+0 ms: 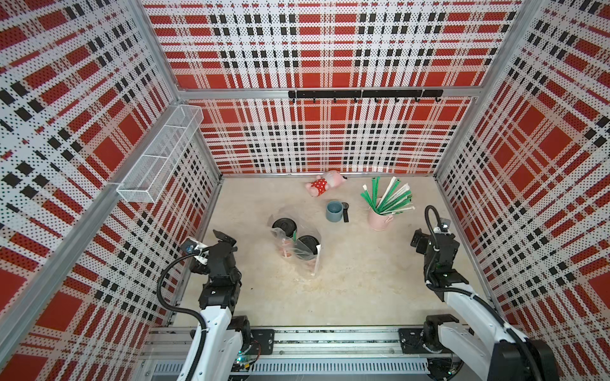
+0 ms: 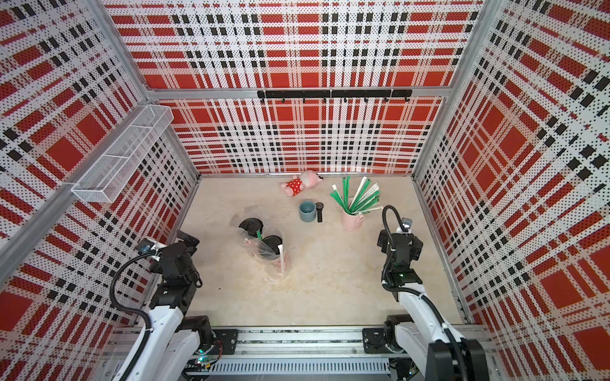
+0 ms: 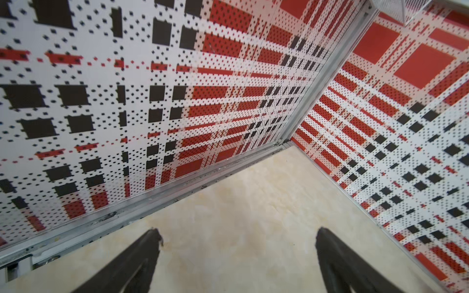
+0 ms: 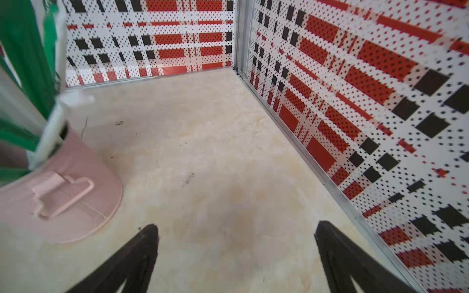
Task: Pack milk tea into plastic carrier bags
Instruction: Reset both arms
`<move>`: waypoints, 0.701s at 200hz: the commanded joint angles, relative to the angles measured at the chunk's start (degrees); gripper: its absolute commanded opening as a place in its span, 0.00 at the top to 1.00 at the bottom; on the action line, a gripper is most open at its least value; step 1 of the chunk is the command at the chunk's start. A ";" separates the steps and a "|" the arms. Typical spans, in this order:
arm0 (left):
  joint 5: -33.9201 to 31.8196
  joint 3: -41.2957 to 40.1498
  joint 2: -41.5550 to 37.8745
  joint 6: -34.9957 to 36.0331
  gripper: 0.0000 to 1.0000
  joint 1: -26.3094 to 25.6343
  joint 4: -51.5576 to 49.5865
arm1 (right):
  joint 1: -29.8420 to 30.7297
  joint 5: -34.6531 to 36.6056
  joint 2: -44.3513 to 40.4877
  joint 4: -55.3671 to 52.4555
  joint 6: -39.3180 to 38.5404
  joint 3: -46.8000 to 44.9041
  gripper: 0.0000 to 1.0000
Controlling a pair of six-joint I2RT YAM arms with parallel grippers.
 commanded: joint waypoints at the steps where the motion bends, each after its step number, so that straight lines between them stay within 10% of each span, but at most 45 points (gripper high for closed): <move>1: -4.26 -4.25 5.08 6.99 0.02 -3.90 15.58 | -0.31 0.47 4.07 20.21 -4.20 -2.52 0.00; 94: 2.85 -14.48 17.76 20.44 0.02 -2.36 44.94 | -0.58 -8.15 18.49 49.64 -9.61 -8.74 0.00; 140: 11.46 -11.75 28.43 24.38 0.02 -0.03 55.84 | -0.67 -9.18 21.25 37.50 -9.91 -1.30 0.00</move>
